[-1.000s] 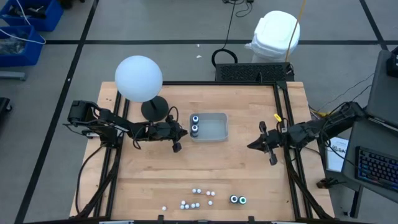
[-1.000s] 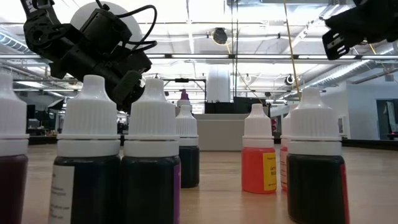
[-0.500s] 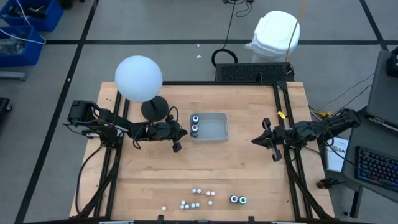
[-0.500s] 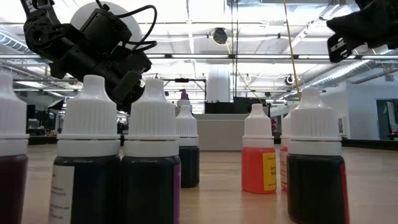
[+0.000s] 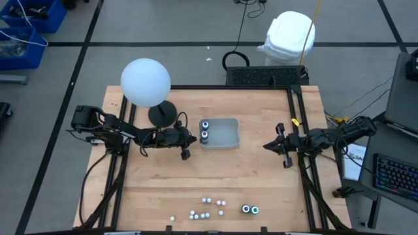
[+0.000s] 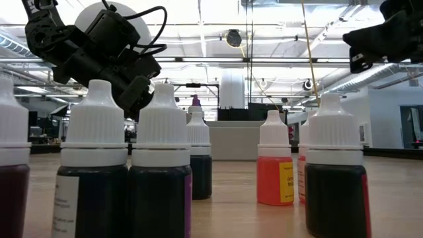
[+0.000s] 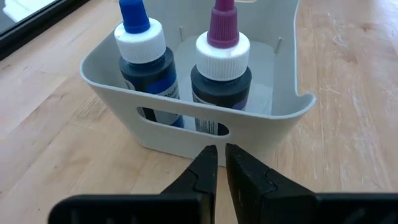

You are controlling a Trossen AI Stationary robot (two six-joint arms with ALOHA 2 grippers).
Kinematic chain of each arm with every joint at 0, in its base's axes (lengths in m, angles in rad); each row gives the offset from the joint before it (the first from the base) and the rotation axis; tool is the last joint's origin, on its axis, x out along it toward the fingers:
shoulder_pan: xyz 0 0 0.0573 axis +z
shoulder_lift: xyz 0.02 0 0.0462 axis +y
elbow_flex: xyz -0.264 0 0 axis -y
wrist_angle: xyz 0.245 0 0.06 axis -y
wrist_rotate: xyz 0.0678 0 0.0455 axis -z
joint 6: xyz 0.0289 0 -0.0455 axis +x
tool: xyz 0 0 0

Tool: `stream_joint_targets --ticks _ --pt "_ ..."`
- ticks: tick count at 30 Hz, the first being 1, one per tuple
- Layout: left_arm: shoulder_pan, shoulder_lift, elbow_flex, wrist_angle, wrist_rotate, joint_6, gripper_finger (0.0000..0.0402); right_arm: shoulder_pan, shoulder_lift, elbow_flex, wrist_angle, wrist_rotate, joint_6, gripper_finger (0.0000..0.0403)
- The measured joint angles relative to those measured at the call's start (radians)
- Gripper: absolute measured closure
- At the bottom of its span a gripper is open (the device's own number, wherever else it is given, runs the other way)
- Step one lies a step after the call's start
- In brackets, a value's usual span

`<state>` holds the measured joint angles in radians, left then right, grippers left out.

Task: Pick & Place food coloring
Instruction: Put the large black food coloring bottle into the gray bin

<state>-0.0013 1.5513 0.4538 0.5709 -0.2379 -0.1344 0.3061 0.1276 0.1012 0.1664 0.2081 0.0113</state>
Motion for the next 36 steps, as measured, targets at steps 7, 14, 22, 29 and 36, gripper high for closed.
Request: stream_joint_targets --ticks 7,14,22,29,36 --pt "-0.002 -0.002 0.0 -0.012 0.004 0.028 0.036 0.0 -0.001 -0.058 0.108 0.0 -0.089 0.0403" --pt "-0.032 -0.049 -0.001 0.008 0.027 0.021 0.036 0.0 0.001 -0.063 0.089 0.0 -0.103 0.0403" --pt "-0.13 -0.256 0.028 -0.022 0.001 -0.013 0.036 0.0 0.001 -0.064 0.091 0.0 -0.111 0.0403" --pt "-0.265 -0.29 0.398 -0.589 -0.21 -0.116 0.0363 0.0 0.001 -0.065 0.096 0.0 -0.156 0.0403" --pt "-0.38 -0.027 0.901 -0.91 -0.263 -0.094 0.0396 0.0 0.0 -0.066 0.123 0.002 -0.183 0.0403"
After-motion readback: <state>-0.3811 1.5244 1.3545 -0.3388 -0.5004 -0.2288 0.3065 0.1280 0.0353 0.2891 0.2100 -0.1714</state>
